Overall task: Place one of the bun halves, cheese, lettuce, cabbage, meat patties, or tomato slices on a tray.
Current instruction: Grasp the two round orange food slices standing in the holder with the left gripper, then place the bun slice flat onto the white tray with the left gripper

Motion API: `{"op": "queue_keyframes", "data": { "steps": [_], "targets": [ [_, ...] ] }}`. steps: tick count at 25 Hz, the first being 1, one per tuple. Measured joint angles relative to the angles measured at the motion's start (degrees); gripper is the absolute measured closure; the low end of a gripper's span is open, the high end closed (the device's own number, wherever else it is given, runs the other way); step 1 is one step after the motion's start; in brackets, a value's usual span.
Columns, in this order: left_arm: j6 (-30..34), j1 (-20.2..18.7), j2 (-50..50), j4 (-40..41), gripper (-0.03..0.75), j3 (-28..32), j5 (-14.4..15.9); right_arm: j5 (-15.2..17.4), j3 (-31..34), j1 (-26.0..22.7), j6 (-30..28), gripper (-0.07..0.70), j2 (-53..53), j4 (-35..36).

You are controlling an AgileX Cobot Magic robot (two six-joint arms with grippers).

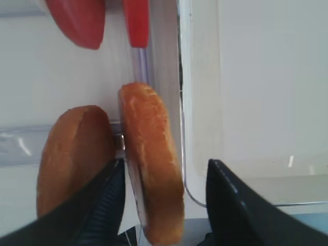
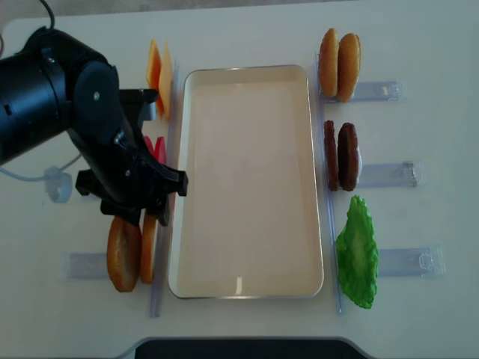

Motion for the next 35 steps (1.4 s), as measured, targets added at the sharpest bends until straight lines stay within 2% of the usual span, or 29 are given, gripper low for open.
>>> {"op": "queue_keyframes", "data": {
  "steps": [6, 12, 14, 19, 25, 30, 35],
  "targets": [
    [0.7, 0.0, 2.2, -0.6, 0.324, 3.0, -2.2, 0.0, 0.0, 0.0, 0.0, 0.325, 0.0, 0.0],
    [1.2, 0.0, 2.4, -1.1, 0.332, 3.2, -3.2, 0.0, 0.0, 0.0, 0.0, 0.325, 0.0, 0.0],
    [1.2, 0.0, 2.4, -1.1, 0.372, 3.2, -3.2, 0.0, 0.0, 0.0, 0.0, 0.325, 0.0, 0.0],
    [2.7, 0.0, 2.4, 0.3, 0.567, 3.2, -2.6, 0.0, 0.0, 0.0, 0.0, 0.325, 0.0, 0.0],
    [4.8, 0.0, 2.4, 0.2, 0.568, 3.2, -2.2, 0.0, 0.0, 0.0, 0.0, 0.325, 0.0, 0.0],
    [6.4, 0.0, 1.7, -0.9, 0.568, 0.7, 1.1, 0.0, 0.0, 0.0, 0.0, 0.325, 0.0, 0.0],
    [6.8, -0.1, -2.9, -2.6, 0.575, -6.8, 5.8, 0.0, 0.0, 0.0, 0.0, 0.325, 0.0, 0.0]
  ]
}}
